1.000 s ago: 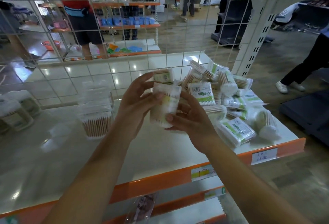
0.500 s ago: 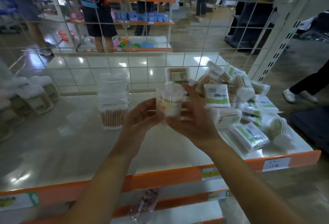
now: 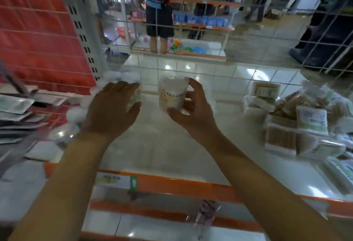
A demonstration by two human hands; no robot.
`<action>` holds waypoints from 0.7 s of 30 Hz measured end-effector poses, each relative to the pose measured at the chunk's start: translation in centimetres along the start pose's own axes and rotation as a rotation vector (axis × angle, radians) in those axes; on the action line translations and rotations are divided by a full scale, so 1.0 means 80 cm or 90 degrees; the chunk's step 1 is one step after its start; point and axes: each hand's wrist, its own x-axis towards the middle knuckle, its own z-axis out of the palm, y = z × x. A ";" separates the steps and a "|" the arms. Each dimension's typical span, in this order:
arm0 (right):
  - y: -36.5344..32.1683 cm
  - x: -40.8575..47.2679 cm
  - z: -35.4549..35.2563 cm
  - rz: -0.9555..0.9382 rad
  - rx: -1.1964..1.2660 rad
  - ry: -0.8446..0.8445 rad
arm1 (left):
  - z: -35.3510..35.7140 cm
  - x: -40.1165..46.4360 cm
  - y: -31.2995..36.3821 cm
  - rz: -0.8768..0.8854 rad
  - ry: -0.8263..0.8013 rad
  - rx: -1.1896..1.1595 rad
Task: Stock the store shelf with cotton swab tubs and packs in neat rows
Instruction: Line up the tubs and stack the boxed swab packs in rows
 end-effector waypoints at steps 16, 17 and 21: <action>0.064 0.029 0.204 0.121 -0.066 0.015 | -0.023 -0.062 -0.176 0.005 -0.117 0.036; 0.065 0.034 0.207 0.124 -0.080 0.015 | -0.022 -0.061 -0.176 0.010 -0.122 0.027; 0.067 0.054 0.216 0.131 -0.114 0.023 | -0.020 -0.056 -0.176 0.023 -0.127 -0.005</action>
